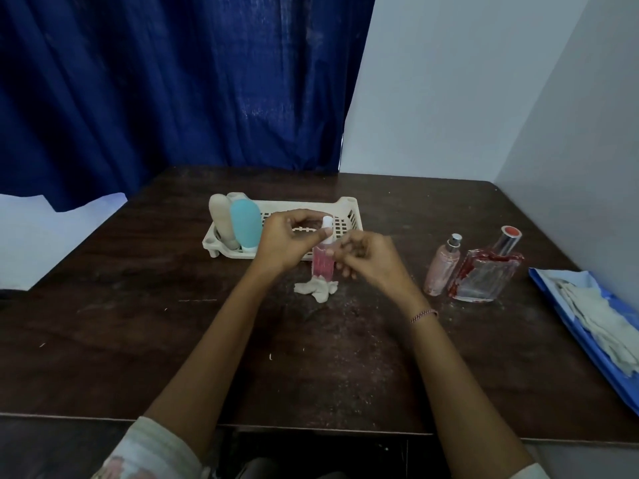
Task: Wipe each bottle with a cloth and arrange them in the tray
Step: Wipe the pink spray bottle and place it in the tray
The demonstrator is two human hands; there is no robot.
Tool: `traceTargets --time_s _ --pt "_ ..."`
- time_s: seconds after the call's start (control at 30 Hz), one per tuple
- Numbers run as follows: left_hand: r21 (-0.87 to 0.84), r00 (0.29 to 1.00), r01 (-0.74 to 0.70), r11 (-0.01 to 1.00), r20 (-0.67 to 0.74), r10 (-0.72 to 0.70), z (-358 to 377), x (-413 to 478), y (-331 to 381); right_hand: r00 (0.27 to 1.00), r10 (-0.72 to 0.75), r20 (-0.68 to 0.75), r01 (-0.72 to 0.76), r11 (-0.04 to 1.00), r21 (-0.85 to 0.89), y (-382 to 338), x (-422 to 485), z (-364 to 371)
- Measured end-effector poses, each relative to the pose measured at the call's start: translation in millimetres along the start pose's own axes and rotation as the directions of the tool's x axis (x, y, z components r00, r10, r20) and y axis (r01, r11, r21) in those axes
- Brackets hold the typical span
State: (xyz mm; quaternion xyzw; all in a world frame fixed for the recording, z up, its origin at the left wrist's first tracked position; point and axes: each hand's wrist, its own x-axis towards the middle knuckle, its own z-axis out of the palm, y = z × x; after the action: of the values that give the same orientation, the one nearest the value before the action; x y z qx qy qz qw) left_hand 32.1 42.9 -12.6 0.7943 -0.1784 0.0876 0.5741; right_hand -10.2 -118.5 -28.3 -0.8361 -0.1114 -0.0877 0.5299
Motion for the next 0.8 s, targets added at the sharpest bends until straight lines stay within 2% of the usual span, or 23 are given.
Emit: traceTargets --time_s 0.1,0.2,0.33,0.4,0.47,0.53,0.57,0.63,0.8 --pt "-0.081 1.000 0.021 0.997 0.007 -0.020 -2.5 0.9 -3.4 0.979 -0.080 0.187 0.126 0.961 -0.245 11.3 -8.2 7.6" --pt "-0.123 1.000 0.025 0.992 0.006 -0.025 -0.2 -0.1 -7.7 0.944 -0.141 0.297 0.257 0.881 -0.398 15.2 -10.1 11.1" --pt "-0.198 0.999 0.051 0.979 0.003 -0.051 3.5 -2.3 -16.1 0.922 -0.219 0.321 0.342 0.848 -0.405 16.6 -11.5 13.3" --pt "-0.252 0.997 0.075 0.965 0.029 -0.070 2.2 -2.7 -18.0 0.932 -0.270 0.240 0.333 0.900 -0.280 11.7 -13.2 11.9" --pt "-0.280 0.996 0.088 0.956 0.055 -0.075 1.1 -2.1 -16.1 0.934 -0.357 0.014 0.355 0.921 -0.161 5.6 -12.4 8.0" --pt "-0.286 0.996 0.079 0.955 0.060 -0.065 1.7 -0.8 -13.6 0.881 -0.412 -0.232 0.377 0.908 -0.182 3.2 -10.5 2.4" --pt "-0.271 0.997 0.061 0.961 0.056 -0.048 2.2 -0.6 -12.8 0.853 -0.428 -0.297 0.377 0.901 -0.216 3.1 -9.6 0.3" --pt "-0.255 0.998 0.047 0.966 0.056 -0.034 2.7 -0.1 -12.5 0.838 -0.450 -0.310 0.372 0.885 -0.279 2.7 -9.4 -0.4" --pt "-0.285 0.998 0.026 0.958 0.061 -0.009 2.6 -0.5 -16.9 0.815 -0.556 -0.165 0.440 0.778 -0.448 -1.2 -11.8 9.4"
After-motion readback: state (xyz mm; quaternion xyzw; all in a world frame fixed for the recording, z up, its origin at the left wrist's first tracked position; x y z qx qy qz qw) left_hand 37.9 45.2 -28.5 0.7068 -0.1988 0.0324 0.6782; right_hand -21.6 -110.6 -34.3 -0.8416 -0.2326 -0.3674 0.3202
